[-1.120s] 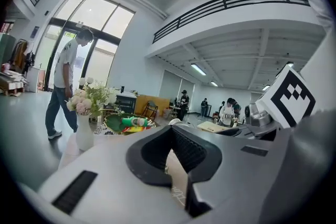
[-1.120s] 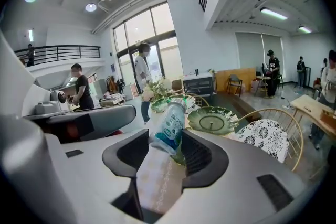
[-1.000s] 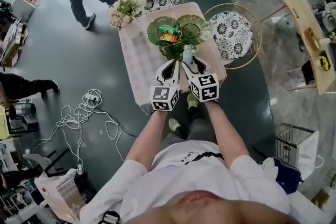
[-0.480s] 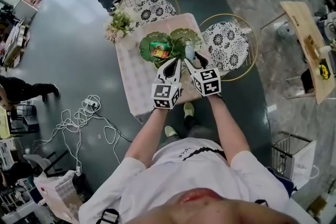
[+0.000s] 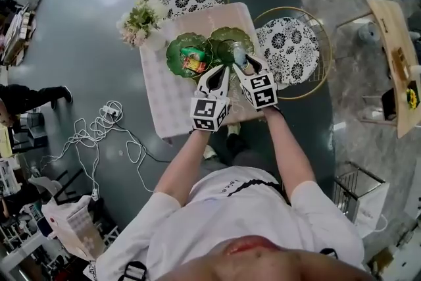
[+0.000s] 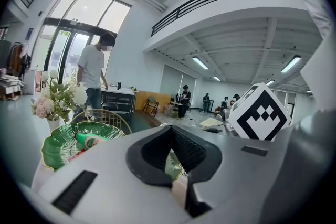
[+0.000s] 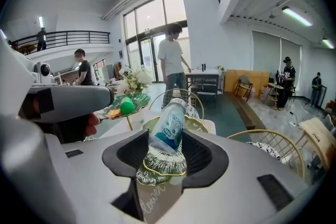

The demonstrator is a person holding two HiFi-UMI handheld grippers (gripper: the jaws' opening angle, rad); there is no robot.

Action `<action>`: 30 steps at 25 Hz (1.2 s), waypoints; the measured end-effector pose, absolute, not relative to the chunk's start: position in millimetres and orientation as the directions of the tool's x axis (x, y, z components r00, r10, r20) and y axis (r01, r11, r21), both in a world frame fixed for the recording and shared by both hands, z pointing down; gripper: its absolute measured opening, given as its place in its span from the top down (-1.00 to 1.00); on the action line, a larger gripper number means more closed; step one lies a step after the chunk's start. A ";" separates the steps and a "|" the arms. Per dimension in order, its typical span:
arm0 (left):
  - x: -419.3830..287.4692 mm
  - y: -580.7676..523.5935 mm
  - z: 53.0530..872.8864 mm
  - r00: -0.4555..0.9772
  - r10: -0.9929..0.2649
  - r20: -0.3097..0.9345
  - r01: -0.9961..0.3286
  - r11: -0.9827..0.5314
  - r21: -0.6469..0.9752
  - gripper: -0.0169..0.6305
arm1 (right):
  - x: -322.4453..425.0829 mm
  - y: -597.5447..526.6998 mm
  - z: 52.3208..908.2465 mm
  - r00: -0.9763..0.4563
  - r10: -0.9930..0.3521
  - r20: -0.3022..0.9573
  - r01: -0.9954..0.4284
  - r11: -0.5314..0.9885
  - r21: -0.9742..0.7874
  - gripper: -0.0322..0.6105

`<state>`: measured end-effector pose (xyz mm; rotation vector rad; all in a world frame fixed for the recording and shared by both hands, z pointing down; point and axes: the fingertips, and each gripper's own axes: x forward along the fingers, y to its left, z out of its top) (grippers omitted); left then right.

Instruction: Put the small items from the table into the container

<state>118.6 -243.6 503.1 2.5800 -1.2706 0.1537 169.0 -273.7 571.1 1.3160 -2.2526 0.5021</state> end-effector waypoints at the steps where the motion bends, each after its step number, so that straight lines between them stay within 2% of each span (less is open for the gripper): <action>1: 119.9 -246.5 507.4 0.610 -0.763 0.214 -0.792 -0.581 0.188 0.93 | 168.2 -277.0 577.7 -0.427 -0.693 0.582 -0.874 0.481 -0.069 0.26; 11: 120.6 -268.4 535.0 0.590 -0.765 0.259 -0.808 -0.552 0.208 0.93 | 157.8 -305.9 625.5 -0.444 -0.584 0.679 -0.815 0.579 -0.034 0.26; 19: 119.3 -276.3 538.1 0.583 -0.769 0.262 -0.812 -0.541 0.220 0.93 | 150.4 -314.5 644.8 -0.404 -0.511 0.759 -0.769 0.639 0.021 0.26; 30: 114.1 -276.8 541.3 0.574 -0.774 0.267 -0.818 -0.527 0.230 0.93 | 148.1 -319.5 635.9 -0.403 -0.539 0.740 -0.760 0.648 0.058 0.26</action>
